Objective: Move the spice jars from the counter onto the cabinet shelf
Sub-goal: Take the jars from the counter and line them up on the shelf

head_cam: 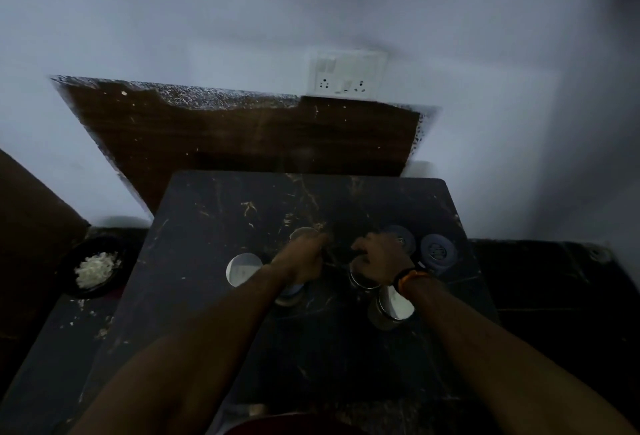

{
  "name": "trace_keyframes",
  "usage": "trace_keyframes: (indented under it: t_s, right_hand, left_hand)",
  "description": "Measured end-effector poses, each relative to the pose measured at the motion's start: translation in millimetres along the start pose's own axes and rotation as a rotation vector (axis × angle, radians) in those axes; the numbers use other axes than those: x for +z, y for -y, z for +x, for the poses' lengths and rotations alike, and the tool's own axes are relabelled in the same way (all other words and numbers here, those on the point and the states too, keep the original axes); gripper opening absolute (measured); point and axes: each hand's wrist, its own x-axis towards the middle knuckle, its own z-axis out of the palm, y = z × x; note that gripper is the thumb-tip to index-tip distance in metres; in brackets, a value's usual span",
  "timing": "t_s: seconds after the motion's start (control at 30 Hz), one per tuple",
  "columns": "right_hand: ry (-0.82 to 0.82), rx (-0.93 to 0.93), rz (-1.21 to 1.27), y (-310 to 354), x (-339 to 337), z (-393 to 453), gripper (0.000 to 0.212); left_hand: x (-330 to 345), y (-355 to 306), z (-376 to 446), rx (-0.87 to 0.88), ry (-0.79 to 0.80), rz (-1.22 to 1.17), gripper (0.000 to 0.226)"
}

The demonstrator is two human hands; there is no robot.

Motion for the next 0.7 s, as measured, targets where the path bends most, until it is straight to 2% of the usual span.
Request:
trace_keyframes:
  t_s: [0.17,0.3,0.37,0.5,0.6,0.7]
  right_hand:
    - [0.066,0.066,-0.061,-15.2,31.8,-7.4,0.083]
    - [0.072,0.100,-0.043,-16.3,45.8,-5.3,0.102]
    - [0.079,0.105,-0.061,-15.0,49.0,-3.1,0.103]
    - [0.023,0.116,-0.028,-9.6,48.5,-1.3,0.085]
    - [-0.071,0.101,0.034,-2.6,31.9,1.9,0.074]
    - [-0.087,0.068,0.177,4.0,-2.3,9.8,0.076]
  left_hand:
    - [11.4,1.0,-2.4,-0.033,0.088,-0.089,0.039]
    - [16.0,-0.9,-3.1,-0.048,0.105,-0.116,0.035]
    - [18.0,-0.3,-3.7,-0.051,0.100,-0.132,0.034]
    - [19.5,2.5,-3.3,-0.080,0.077,-0.228,0.030]
    - [18.4,1.4,-1.2,-0.102,-0.004,-0.310,0.029]
    - [14.1,-1.0,2.2,-0.132,-0.109,-0.416,0.023]
